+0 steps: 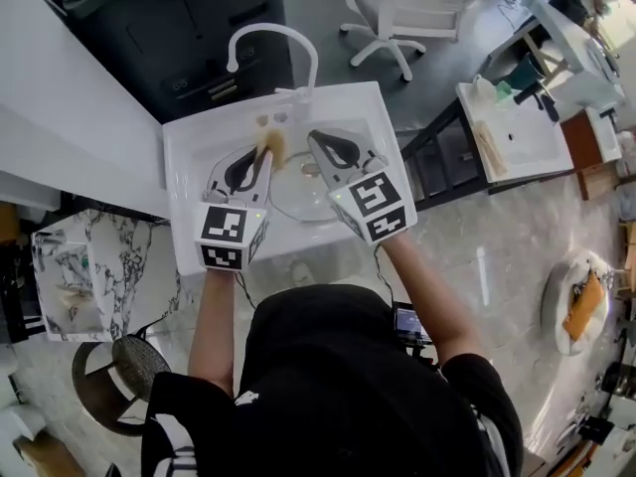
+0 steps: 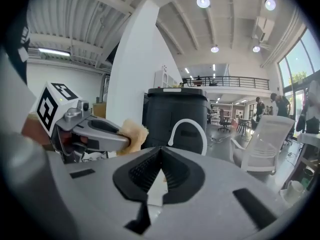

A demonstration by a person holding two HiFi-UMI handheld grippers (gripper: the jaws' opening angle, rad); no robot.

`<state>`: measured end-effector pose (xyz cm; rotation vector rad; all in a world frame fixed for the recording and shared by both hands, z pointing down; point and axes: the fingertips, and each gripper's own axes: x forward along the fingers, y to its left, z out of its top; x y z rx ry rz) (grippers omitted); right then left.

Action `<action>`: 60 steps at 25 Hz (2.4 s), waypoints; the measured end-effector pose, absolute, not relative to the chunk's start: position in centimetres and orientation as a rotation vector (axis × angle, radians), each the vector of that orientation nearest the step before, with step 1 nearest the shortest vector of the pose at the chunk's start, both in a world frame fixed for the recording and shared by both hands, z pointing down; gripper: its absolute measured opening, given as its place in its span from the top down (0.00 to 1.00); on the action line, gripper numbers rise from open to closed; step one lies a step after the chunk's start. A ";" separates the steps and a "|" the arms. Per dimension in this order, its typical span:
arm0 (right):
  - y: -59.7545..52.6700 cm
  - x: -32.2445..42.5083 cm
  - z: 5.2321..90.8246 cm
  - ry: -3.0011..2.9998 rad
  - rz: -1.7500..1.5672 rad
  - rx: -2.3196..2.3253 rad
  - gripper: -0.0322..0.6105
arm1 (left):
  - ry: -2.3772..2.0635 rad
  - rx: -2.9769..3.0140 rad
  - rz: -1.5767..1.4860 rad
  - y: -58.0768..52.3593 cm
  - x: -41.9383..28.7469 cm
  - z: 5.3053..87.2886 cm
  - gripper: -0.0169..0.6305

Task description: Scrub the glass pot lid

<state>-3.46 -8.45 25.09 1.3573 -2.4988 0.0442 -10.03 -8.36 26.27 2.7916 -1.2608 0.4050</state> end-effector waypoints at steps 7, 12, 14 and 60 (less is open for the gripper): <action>-7.1 -2.8 20.9 -2.507 -0.127 1.404 0.95 | -1.233 2.799 0.196 -6.8 -8.8 21.2 0.94; -5.4 -2.3 19.2 -2.563 -0.154 1.401 0.95 | -1.274 2.855 0.216 -4.6 -7.7 19.6 0.94; -4.6 -2.2 18.5 -2.578 -0.173 1.394 0.95 | -1.290 2.856 0.220 -3.8 -7.5 19.1 0.94; 14.8 4.8 16.1 -2.636 -0.274 1.394 0.95 | -1.533 2.830 0.077 15.6 -3.4 15.6 0.94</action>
